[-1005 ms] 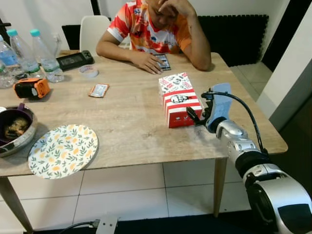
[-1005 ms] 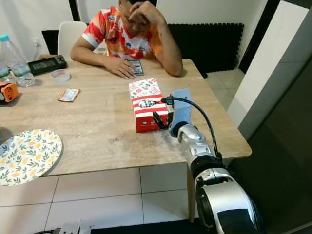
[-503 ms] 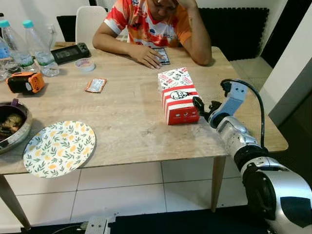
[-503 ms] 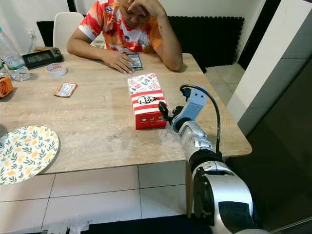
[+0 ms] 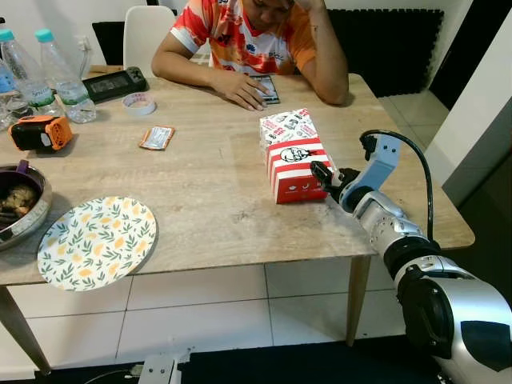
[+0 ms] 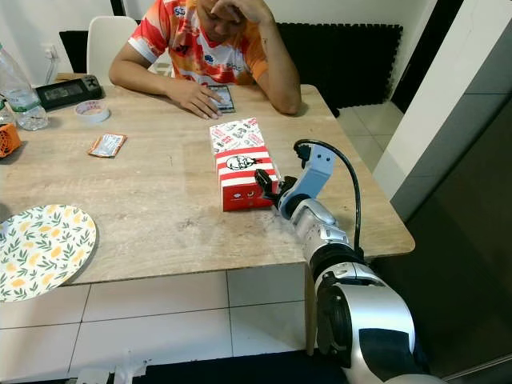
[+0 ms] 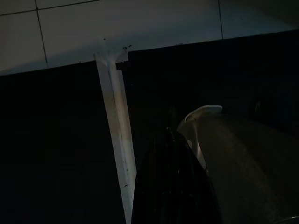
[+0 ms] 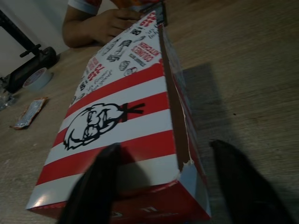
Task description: Restocking fridge
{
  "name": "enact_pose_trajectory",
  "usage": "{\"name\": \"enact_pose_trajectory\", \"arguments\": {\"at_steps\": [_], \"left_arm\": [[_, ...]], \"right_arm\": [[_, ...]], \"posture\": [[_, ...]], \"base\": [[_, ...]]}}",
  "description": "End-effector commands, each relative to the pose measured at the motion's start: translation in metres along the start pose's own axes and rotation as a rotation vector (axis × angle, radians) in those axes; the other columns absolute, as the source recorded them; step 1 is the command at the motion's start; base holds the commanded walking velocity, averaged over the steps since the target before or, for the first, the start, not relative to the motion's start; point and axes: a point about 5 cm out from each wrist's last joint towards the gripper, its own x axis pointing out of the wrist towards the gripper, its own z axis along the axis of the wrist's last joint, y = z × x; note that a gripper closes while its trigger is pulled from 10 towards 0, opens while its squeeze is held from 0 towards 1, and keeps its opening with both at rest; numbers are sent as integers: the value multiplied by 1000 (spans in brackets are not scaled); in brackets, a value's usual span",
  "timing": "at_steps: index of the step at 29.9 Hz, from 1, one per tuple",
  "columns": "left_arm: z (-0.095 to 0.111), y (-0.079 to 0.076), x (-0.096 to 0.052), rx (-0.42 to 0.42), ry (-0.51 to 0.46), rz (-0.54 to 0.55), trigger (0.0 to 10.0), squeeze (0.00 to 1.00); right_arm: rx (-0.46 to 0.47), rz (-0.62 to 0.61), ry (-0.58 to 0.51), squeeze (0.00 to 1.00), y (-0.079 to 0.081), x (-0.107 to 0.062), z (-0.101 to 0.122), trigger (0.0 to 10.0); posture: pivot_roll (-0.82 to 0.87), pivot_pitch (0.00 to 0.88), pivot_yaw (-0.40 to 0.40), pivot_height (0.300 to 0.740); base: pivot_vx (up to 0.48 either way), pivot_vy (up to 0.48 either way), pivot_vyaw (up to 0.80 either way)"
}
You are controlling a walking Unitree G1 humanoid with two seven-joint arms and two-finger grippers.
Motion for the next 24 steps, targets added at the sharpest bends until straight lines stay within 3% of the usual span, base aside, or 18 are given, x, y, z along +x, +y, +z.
{"name": "enact_pose_trajectory", "arguments": {"at_steps": [1,24], "left_arm": [[-11,-3,-4,1,36,-18,10000,0],[-4,-5,-3,1,19,-27,10000,0]], "right_arm": [[5,-7,39,0,-1,0,-6,0],[0,15,59,0,-10,-5,-4,0]], "posture": [[90,163,-78,740],[85,160,-75,740]], "base": [[0,0,0],[0,0,0]]}}
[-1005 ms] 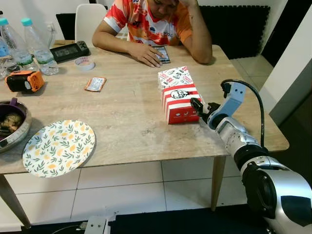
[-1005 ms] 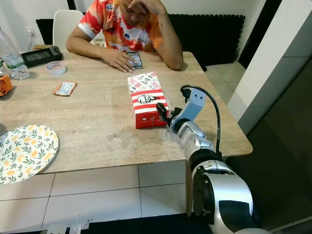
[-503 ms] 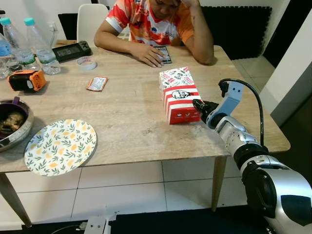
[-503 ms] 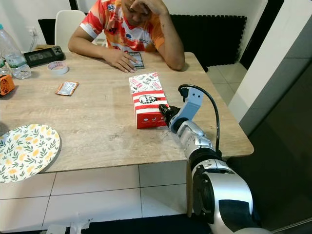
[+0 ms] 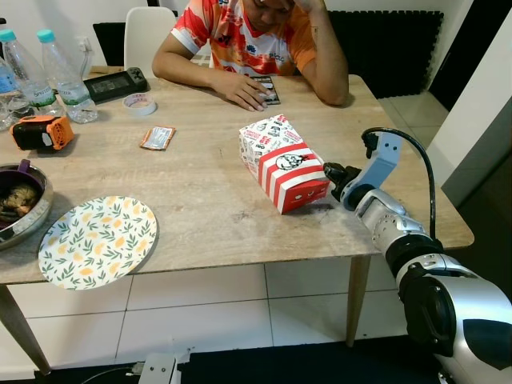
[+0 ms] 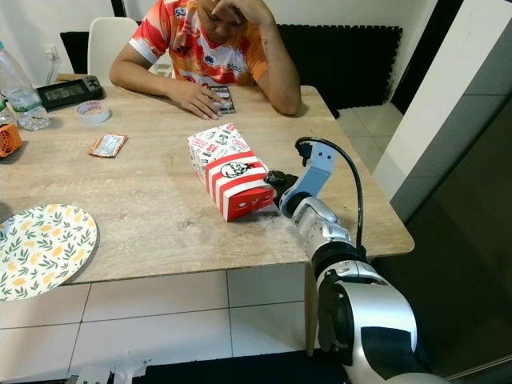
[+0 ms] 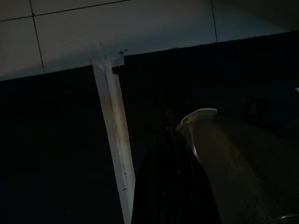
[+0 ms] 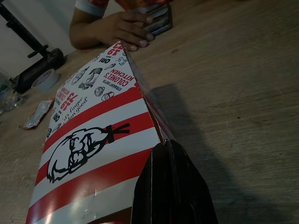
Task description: Restocking fridge
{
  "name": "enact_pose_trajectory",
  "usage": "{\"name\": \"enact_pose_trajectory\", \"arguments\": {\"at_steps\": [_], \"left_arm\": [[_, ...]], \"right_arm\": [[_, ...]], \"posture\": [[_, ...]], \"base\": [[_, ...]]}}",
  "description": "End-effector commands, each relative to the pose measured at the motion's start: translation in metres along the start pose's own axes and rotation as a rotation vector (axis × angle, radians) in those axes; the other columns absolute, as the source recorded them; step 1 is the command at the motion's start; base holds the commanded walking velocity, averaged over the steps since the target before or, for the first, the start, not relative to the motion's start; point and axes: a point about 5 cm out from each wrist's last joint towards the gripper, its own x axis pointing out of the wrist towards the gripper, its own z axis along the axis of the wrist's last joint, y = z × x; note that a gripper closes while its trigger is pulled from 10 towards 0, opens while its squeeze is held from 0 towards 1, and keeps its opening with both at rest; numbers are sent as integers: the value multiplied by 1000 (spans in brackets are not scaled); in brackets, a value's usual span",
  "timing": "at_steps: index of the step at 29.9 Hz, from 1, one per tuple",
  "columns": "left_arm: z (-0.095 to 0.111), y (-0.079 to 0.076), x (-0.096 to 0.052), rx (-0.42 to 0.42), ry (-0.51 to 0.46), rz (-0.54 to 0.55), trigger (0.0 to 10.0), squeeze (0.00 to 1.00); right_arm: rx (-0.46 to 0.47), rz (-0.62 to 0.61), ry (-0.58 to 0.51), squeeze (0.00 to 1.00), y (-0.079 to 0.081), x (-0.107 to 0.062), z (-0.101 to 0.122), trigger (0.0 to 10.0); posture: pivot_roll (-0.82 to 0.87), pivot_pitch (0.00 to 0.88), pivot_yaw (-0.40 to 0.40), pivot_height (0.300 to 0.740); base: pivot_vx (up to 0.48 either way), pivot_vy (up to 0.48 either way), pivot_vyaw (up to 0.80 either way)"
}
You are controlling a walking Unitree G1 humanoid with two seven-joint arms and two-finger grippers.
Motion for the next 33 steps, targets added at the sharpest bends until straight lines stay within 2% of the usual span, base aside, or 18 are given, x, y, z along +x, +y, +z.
{"name": "enact_pose_trajectory", "arguments": {"at_steps": [1,4,7,10,21,22,23,24,25,26,27,28,29,33], "left_arm": [[-10,-4,-3,-8,36,-13,10000,0],[-8,-5,-2,-9,33,-13,10000,0],[-7,-5,-2,-11,30,-14,10000,0],[-7,-6,-2,-12,31,-16,10000,0],[-7,-6,-2,-10,39,-23,10000,0],[-7,-6,-1,-6,43,-25,10000,0],[-6,-6,0,-5,44,-26,10000,0],[-6,-6,0,-5,44,-26,10000,0],[-5,-6,0,-4,45,-26,10000,0],[-4,-5,1,-2,45,-26,10000,0],[-3,-5,1,-2,45,-25,10000,0],[-2,-5,2,-2,46,-25,10000,0],[-2,-4,2,-2,45,-24,10000,0],[-1,-4,2,-1,45,-22,10000,0]], "right_arm": [[-13,-5,56,0,-7,-3,-9,0],[-54,46,98,0,-6,-4,-10,0],[-140,143,188,0,-6,-8,-15,0],[-188,207,259,0,-6,-11,-19,0],[-243,248,316,0,-9,-16,-16,0],[-289,237,311,0,-12,-16,-10,588],[-314,226,300,0,-13,-17,-6,2941],[-314,226,300,0,-13,-17,-6,2941],[-333,213,289,0,-14,-17,-2,4157],[-343,208,279,0,-14,-17,1,7569],[-352,199,269,82,-14,-16,4,10000],[-358,194,264,82,-13,-16,6,10000],[-369,191,259,1000,-13,-16,8,10000],[-393,187,247,1000,-10,-15,12,10000]], "posture": [[85,160,-75,740],[85,158,-77,740],[84,156,-77,740],[84,156,-77,740],[73,151,-65,740],[68,150,-60,740],[67,147,-60,740],[67,147,-60,740],[68,149,-60,740],[68,149,-60,740],[69,147,-60,740],[69,147,-60,740],[69,147,-60,740],[69,147,-60,740]], "base": [[0,0,0],[0,0,0],[0,0,0],[0,0,0],[0,0,0],[0,0,0],[0,0,0],[0,0,0],[0,0,0],[0,0,0],[0,0,0],[0,0,0],[0,0,0],[0,0,0]]}}
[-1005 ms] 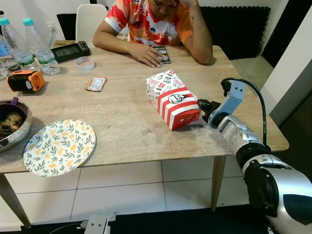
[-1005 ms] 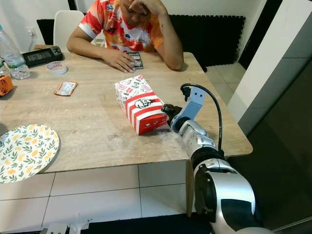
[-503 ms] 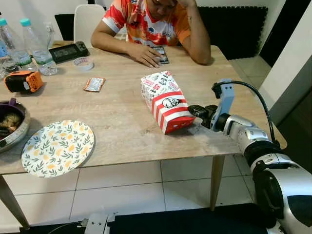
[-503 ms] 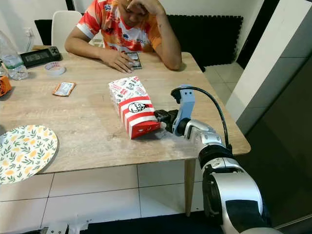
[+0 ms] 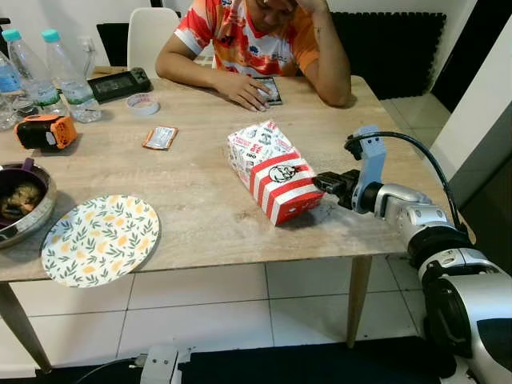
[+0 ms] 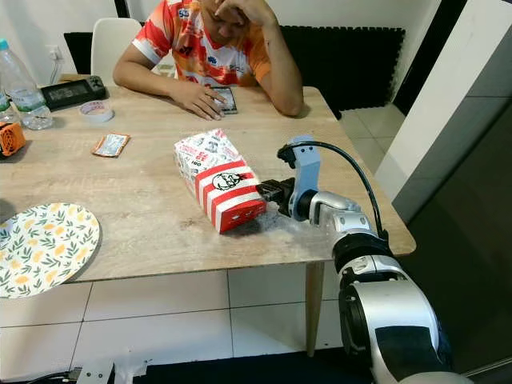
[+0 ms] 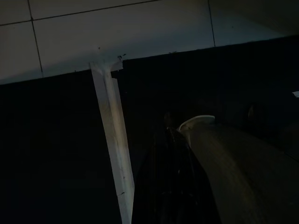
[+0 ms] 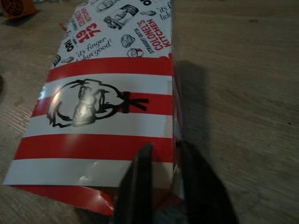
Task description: Restocking fridge
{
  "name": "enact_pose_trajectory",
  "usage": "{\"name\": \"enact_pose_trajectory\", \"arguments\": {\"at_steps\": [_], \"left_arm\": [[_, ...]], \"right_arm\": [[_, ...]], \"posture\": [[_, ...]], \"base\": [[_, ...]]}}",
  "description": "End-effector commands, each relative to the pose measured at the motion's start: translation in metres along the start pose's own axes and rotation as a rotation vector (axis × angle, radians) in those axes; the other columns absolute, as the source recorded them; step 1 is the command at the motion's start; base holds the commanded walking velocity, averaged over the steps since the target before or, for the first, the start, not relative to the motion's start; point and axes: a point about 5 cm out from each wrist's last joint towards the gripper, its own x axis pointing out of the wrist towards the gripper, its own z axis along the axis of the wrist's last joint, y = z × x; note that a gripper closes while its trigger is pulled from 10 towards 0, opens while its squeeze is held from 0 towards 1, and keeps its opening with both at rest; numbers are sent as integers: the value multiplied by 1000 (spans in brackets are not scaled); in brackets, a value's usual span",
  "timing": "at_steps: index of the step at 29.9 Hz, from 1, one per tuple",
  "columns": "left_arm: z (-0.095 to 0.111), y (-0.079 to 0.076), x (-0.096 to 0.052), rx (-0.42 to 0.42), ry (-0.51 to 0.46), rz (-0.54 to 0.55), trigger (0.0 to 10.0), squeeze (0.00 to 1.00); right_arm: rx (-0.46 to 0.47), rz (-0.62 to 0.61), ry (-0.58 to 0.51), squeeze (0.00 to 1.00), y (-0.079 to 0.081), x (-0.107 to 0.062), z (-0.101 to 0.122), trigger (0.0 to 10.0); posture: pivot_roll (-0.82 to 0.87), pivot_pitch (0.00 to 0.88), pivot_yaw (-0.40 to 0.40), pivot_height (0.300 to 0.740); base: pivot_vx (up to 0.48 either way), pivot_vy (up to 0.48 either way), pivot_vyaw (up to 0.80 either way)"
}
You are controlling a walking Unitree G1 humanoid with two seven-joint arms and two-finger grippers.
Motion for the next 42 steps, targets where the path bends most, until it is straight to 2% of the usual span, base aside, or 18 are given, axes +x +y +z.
{"name": "enact_pose_trajectory", "arguments": {"at_steps": [1,2,3,4,5,11,13,26,31,38,42], "left_arm": [[-11,-2,-2,-3,47,-6,10000,0],[-11,-2,-2,-4,47,-4,10000,0],[-11,-2,-2,-5,48,-3,10000,0],[-11,-2,-2,-5,48,-3,10000,0],[-11,-2,-2,-6,48,-2,10000,0],[-11,-1,-3,-7,50,1,10000,0],[-11,0,-3,-7,51,3,10000,0],[-11,0,-3,-8,49,5,10000,0],[-12,0,-3,-11,50,7,10000,0],[-14,2,-5,-16,54,12,10000,0],[-15,3,-5,-14,57,12,10000,0]], "right_arm": [[-38,-26,23,1000,-2,-1,0,10000],[-50,-34,20,761,-2,-1,1,10000],[-61,-41,19,86,-2,-1,3,10000],[-68,-45,18,86,-3,-1,4,10000],[-74,-45,19,0,-2,0,5,10000],[-113,-53,24,0,-1,0,9,10000],[-161,-74,34,0,0,2,12,10000],[-314,-85,76,0,13,13,19,10000],[-315,-111,81,0,12,13,20,10000],[-249,-170,53,0,3,7,23,10000],[-255,-185,65,0,-2,3,22,10000]], "posture": [[70,144,-61,740],[70,144,-61,740],[71,143,-64,740],[71,143,-64,740],[72,144,-64,740],[71,143,-66,740],[68,143,-65,740],[67,139,-68,740],[72,135,-75,740],[75,132,-76,740],[74,131,-72,740]], "base": [[0,0,0],[0,0,0],[0,0,0],[0,0,0],[0,0,0],[0,0,0],[0,0,0],[0,0,0],[0,0,0],[0,0,0],[0,0,0]]}}
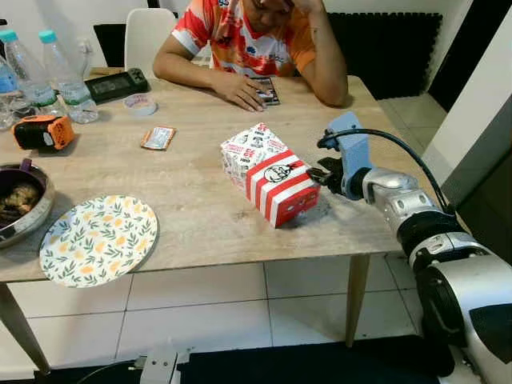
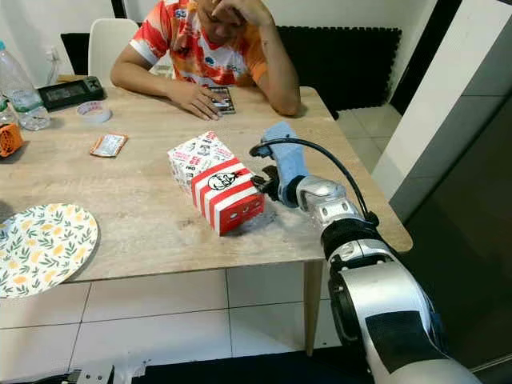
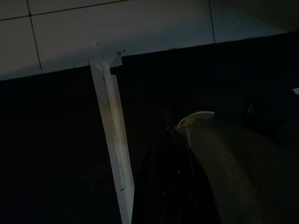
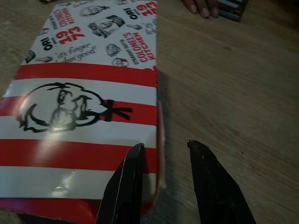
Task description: Restocking fridge
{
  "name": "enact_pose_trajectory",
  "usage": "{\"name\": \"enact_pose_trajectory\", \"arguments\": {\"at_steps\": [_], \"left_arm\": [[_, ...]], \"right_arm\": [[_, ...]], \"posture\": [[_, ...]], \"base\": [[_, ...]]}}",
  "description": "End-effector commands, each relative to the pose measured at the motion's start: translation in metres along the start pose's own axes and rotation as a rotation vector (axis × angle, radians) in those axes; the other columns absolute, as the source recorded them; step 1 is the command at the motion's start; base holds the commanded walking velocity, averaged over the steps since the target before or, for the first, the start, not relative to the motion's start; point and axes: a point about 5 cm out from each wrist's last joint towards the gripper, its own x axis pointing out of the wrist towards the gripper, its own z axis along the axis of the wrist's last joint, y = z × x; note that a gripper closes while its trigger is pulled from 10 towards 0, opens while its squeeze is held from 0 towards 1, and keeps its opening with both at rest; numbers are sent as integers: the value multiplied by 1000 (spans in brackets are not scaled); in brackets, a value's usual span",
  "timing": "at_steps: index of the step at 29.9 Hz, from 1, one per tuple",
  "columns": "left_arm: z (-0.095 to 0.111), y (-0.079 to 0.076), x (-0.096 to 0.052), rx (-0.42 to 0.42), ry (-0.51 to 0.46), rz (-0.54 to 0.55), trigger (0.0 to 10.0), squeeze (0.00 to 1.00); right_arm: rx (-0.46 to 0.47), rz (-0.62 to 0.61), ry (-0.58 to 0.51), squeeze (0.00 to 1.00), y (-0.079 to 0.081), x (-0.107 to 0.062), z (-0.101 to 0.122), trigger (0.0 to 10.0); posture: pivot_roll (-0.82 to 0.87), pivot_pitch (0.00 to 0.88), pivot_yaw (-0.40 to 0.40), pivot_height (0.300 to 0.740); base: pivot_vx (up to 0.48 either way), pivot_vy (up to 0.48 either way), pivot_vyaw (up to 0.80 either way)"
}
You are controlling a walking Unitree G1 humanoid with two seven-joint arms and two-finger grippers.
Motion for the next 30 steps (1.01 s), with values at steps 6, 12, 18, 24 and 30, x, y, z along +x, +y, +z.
{"name": "enact_pose_trajectory", "arguments": {"at_steps": [6,12,18,24,30], "left_arm": [[-11,2,-3,-5,44,3,10000,0],[-9,3,-2,-1,45,0,10000,0],[-10,4,-2,0,52,0,10000,0],[-11,5,-2,-2,58,3,10000,0],[-11,6,-2,-4,62,4,10000,0]], "right_arm": [[9,-21,37,0,-7,-3,-8,10000],[-14,-26,60,0,-7,-4,-13,10000],[-38,-3,76,0,-1,0,-16,10000],[-56,8,72,0,5,3,-12,10000],[-40,21,49,0,11,7,-5,10000]], "posture": [[73,134,-68,740],[75,137,-68,740],[76,138,-68,740],[78,141,-70,740],[76,146,-71,740]], "base": [[0,0,0],[0,0,0],[0,0,0],[0,0,0],[0,0,0]]}}
